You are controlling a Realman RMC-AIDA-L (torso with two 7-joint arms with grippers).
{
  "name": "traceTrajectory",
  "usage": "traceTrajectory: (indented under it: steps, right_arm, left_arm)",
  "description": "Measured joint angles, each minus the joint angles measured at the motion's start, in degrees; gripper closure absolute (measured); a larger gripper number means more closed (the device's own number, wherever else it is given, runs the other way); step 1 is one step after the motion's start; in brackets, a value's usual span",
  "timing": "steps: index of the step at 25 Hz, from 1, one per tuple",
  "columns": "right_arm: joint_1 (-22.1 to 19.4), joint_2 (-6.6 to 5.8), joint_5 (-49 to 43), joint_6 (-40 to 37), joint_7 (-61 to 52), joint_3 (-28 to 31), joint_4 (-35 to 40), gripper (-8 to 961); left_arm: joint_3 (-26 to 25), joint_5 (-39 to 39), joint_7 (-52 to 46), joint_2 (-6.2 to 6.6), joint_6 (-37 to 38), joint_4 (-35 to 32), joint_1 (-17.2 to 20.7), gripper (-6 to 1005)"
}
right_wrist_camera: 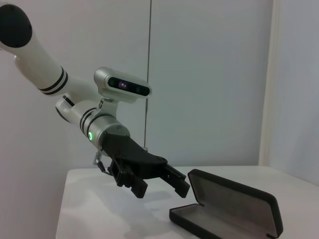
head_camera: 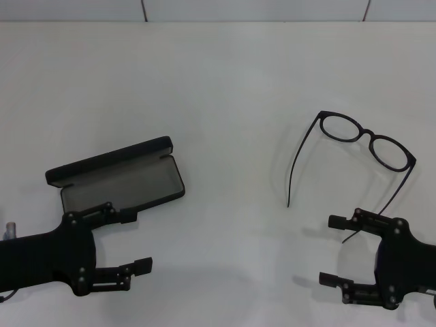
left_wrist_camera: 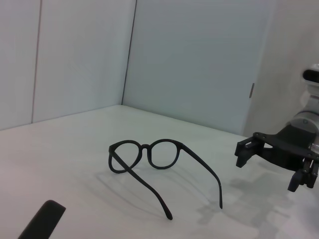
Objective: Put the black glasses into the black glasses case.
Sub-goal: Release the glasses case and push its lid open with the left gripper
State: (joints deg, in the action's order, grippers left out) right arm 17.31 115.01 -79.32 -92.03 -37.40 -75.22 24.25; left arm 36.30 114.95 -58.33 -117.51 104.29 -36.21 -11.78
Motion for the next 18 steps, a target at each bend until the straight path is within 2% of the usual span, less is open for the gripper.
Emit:
traceTrajectory:
  steps: [18]
  right_arm:
    - [0.00, 0.21, -0.05, 0.04, -0.27, 2.45, -0.44, 172]
  left_arm:
    - [0.20, -0.65, 0.93, 0.45, 0.76, -0.01, 0.51, 114]
